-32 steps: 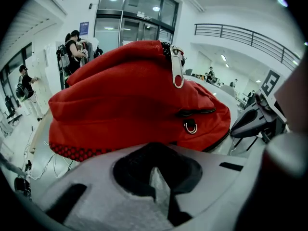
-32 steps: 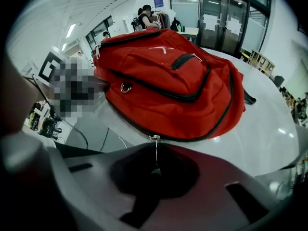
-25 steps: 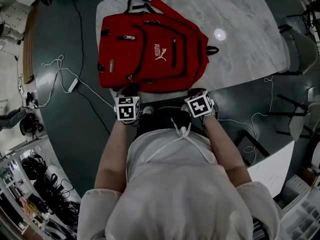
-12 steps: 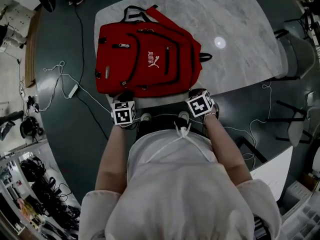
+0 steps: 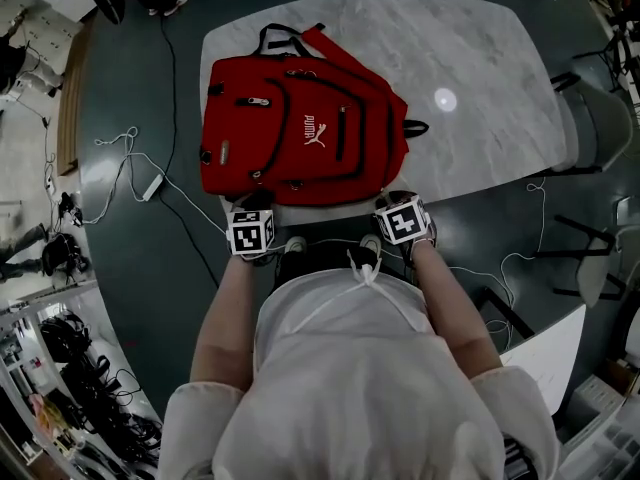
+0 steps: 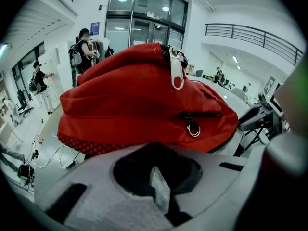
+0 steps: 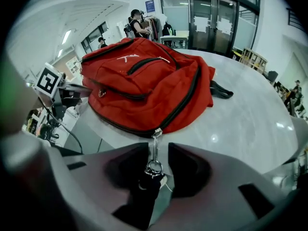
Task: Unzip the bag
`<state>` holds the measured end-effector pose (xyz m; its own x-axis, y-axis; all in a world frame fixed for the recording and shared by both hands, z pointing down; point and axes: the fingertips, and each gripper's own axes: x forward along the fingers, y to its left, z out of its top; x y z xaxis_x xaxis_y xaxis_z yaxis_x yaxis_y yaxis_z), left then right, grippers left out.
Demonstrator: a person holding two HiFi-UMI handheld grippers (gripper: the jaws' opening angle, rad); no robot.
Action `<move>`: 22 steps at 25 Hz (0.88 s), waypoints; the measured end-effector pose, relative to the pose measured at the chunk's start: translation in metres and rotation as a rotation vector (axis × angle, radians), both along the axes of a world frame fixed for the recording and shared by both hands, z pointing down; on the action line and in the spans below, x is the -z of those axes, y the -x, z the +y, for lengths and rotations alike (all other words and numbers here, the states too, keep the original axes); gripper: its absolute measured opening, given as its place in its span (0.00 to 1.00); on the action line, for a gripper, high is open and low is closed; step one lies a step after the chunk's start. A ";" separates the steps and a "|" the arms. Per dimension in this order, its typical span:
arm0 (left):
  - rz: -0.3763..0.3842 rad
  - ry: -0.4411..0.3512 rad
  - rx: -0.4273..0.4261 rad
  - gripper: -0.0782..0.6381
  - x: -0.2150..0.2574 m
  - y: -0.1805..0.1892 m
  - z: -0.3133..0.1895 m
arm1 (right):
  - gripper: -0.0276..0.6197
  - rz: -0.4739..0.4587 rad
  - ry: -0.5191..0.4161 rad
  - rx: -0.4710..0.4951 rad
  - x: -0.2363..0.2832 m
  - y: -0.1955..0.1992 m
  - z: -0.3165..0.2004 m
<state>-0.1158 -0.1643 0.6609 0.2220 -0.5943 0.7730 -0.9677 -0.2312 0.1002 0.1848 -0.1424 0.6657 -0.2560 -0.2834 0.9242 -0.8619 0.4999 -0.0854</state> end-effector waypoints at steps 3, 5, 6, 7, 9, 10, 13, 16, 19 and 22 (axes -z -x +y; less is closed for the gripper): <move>-0.005 -0.021 -0.005 0.14 0.011 -0.002 0.005 | 0.24 -0.044 -0.035 -0.037 0.010 0.006 0.000; -0.011 -0.068 -0.013 0.14 0.025 -0.006 0.010 | 0.24 -0.073 -0.072 -0.062 0.025 0.011 -0.004; -0.002 -0.094 -0.018 0.14 0.033 -0.011 0.012 | 0.24 -0.083 -0.094 -0.070 0.035 0.014 -0.006; 0.012 -0.120 -0.026 0.14 0.043 -0.017 0.014 | 0.23 -0.095 -0.118 -0.073 0.044 0.018 -0.008; 0.046 -0.176 -0.047 0.14 0.064 -0.032 0.013 | 0.20 -0.120 -0.167 -0.067 0.064 0.027 -0.014; 0.062 -0.208 -0.059 0.14 0.076 -0.040 0.010 | 0.16 -0.133 -0.194 -0.065 0.074 0.033 -0.017; 0.118 -0.310 -0.099 0.14 0.119 -0.065 -0.004 | 0.11 -0.184 -0.281 -0.061 0.107 0.051 -0.029; 0.177 -0.421 -0.134 0.14 0.169 -0.086 -0.019 | 0.10 -0.233 -0.376 -0.051 0.143 0.067 -0.042; 0.224 -0.526 -0.167 0.14 0.217 -0.102 -0.031 | 0.10 -0.272 -0.465 -0.037 0.179 0.079 -0.054; 0.260 -0.609 -0.198 0.14 0.256 -0.114 -0.038 | 0.09 -0.321 -0.538 -0.030 0.211 0.088 -0.061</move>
